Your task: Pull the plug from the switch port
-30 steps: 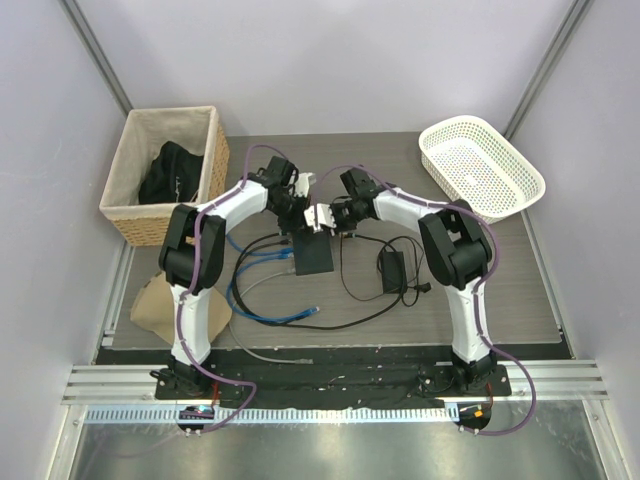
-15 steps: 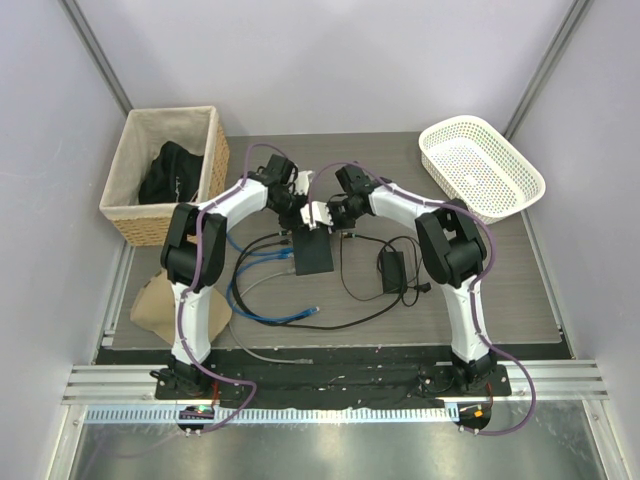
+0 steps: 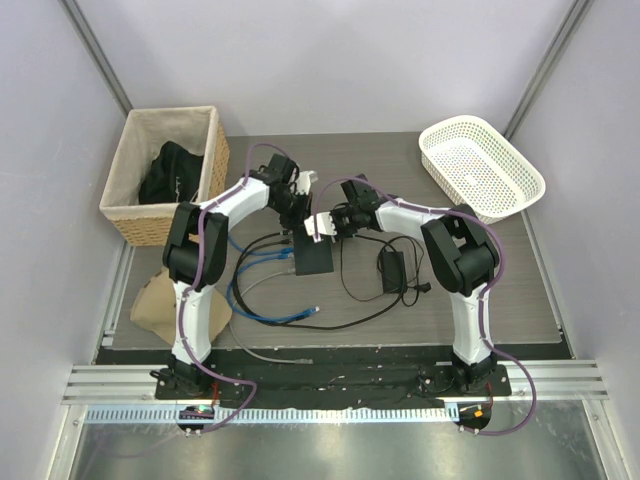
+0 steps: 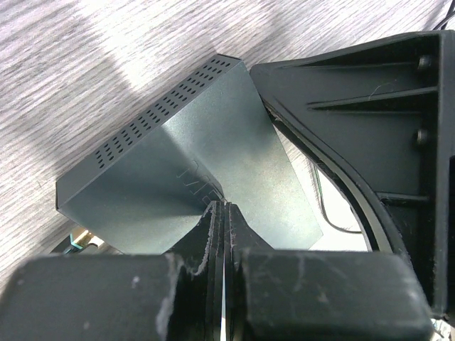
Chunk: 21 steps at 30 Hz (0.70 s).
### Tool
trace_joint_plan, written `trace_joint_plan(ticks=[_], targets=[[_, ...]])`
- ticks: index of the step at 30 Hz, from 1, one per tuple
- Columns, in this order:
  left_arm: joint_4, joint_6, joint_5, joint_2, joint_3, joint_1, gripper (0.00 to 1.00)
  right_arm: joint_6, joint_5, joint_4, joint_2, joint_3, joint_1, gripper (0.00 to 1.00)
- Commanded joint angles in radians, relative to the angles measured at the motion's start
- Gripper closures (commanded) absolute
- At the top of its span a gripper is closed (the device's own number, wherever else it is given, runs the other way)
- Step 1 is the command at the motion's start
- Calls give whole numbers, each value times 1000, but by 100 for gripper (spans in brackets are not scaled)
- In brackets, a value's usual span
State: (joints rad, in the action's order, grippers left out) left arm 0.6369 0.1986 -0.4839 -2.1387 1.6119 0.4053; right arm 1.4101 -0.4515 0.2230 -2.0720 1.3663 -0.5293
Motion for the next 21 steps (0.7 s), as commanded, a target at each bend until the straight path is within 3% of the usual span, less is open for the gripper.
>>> trace_joint_plan(ticks=[1,9,21], targets=[[90,-84,235,-150,-70,9,100,-20,74,127,-54,-10,-1,98],[96,-64,284,-155,-60,26,100,-92,65,251,-79,53,20,99],[109,-60,268,-162,-53,26,100,-148,126,260,-76,53,40,99]])
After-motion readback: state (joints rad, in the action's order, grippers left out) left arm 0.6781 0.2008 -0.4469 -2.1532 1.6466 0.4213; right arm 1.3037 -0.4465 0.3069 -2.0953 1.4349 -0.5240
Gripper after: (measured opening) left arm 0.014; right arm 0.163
